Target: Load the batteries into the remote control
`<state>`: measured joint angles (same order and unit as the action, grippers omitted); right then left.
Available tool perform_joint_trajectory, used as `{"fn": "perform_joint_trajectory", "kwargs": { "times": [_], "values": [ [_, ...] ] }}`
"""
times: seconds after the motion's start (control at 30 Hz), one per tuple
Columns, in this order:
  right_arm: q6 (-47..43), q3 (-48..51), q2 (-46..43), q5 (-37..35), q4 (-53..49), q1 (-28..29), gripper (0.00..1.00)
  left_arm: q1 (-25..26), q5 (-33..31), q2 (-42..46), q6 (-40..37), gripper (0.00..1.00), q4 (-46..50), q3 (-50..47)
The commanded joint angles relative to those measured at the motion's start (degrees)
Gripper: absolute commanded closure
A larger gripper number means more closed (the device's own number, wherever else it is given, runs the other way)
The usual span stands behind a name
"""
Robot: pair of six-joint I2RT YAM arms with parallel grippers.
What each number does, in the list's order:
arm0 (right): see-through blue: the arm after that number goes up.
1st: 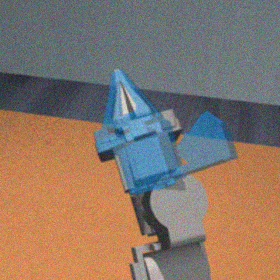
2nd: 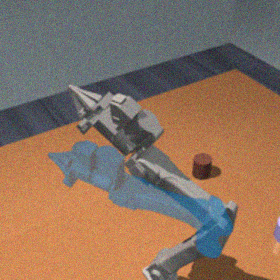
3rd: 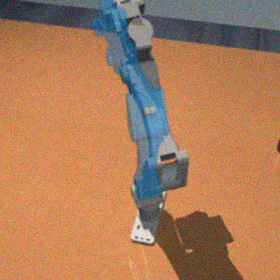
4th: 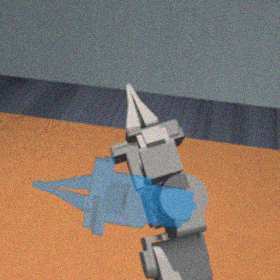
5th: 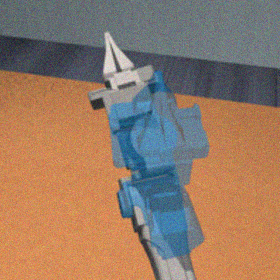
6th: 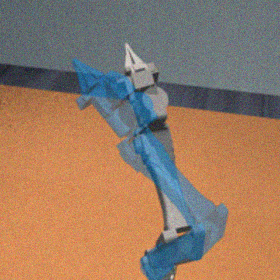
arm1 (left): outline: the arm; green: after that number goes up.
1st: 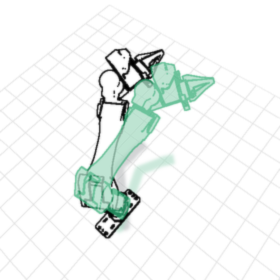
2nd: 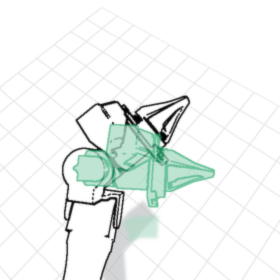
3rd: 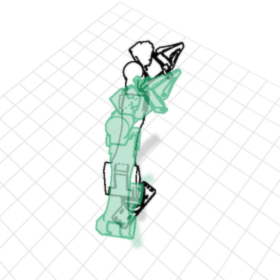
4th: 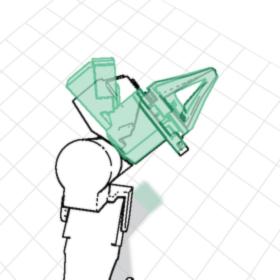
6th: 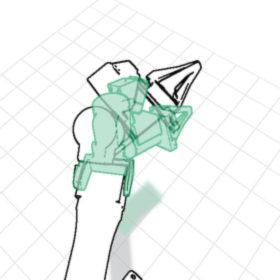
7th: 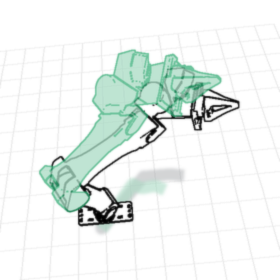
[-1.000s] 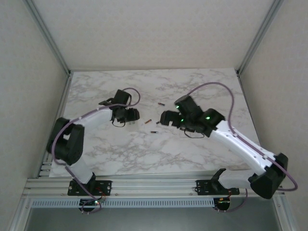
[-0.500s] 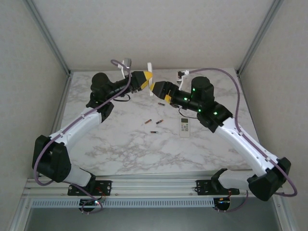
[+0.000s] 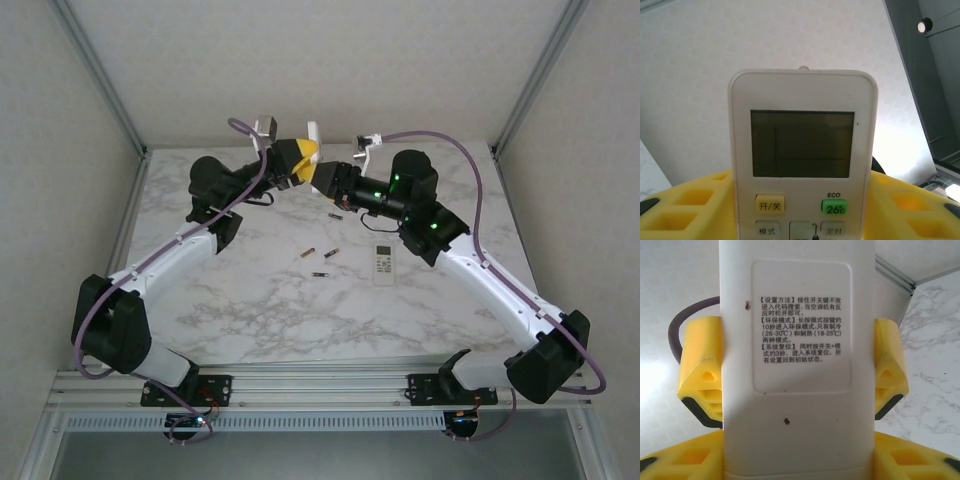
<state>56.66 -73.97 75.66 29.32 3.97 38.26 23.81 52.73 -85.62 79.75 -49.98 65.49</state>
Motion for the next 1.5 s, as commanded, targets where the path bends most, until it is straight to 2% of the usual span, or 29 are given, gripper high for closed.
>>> {"fn": "perform_joint_trajectory", "kwargs": {
  "times": [0.0,0.03,0.1,0.17,0.2,0.27,0.3,0.4,0.5,0.7,0.83,1.03,1.1,1.17,1.2,1.27,1.33,1.47],
  "values": [
    [-5.87,-1.87,-1.77,-3.24,-4.05,-0.27,0.56,0.43,-1.36,2.42,-4.28,0.36,5.26,2.69],
    [-9.81,-2.25,-2.45,-6.05,-7.94,-0.25,0.56,0.00,-3.41,3.97,-8.97,0.20,12.73,3.71],
    [-19.13,-3.01,-3.63,-13.59,-16.65,-0.02,0.57,-1.72,-9.20,7.57,-17.74,0.07,25.90,5.10],
    [-30.16,-4.09,-4.23,-22.67,-24.67,1.43,0.58,-3.77,-13.71,11.16,-22.63,0.07,34.53,5.49],
    [-36.04,-5.11,-3.93,-28.34,-28.54,2.95,0.57,-4.87,-15.20,12.49,-23.96,0.11,38.57,5.88],
    [-44.52,-8.37,-1.84,-36.82,-34.99,6.26,0.55,-6.43,-14.81,12.44,-24.90,0.20,45.83,7.37],
    [-46.81,-10.49,-0.44,-38.59,-37.49,7.12,0.54,-6.76,-13.26,11.83,-24.81,0.23,47.79,7.87],
    [-51.49,-15.67,3.41,-39.67,-42.76,8.88,0.53,-5.91,-6.91,9.34,-23.69,0.29,48.05,7.61],
    [-53.24,-17.28,5.29,-37.36,-42.31,10.31,0.54,-4.29,-5.52,8.55,-23.12,0.33,46.44,6.27],
    [-54.72,-21.63,10.38,-38.62,-46.78,11.88,0.56,-3.79,-0.29,8.08,-13.32,0.49,30.71,0.00],
    [-55.48,-22.55,12.01,-38.28,-47.44,13.09,0.56,-2.86,0.03,6.90,-12.39,0.62,30.46,-1.17],
    [-53.99,-23.01,13.77,-39.08,-47.42,14.12,0.53,-2.45,-0.68,6.22,-11.70,0.87,27.04,-2.57],
    [-52.19,-23.56,13.37,-39.13,-47.32,14.08,0.44,-2.46,-1.23,6.34,-13.58,0.91,27.82,-1.86],
    [-48.57,-24.35,11.97,-39.30,-46.75,13.87,0.27,-2.62,-2.68,6.82,-18.31,0.95,31.34,-0.20],
    [-46.18,-24.73,11.13,-39.15,-46.35,13.61,0.22,-2.63,-3.52,7.08,-20.72,0.96,32.87,0.43],
    [-38.45,-25.55,8.45,-36.65,-45.63,11.42,0.15,-2.63,-5.46,7.89,-26.03,0.98,35.26,1.29],
    [-26.57,-24.16,4.97,-32.82,-43.76,7.60,0.13,-2.63,-6.24,8.38,-28.08,1.00,35.58,1.39],
    [-4.01,-9.10,-4.84,-26.17,-29.29,0.89,0.14,-2.40,-5.79,9.13,-28.88,1.00,32.52,1.04]
  ]
}}
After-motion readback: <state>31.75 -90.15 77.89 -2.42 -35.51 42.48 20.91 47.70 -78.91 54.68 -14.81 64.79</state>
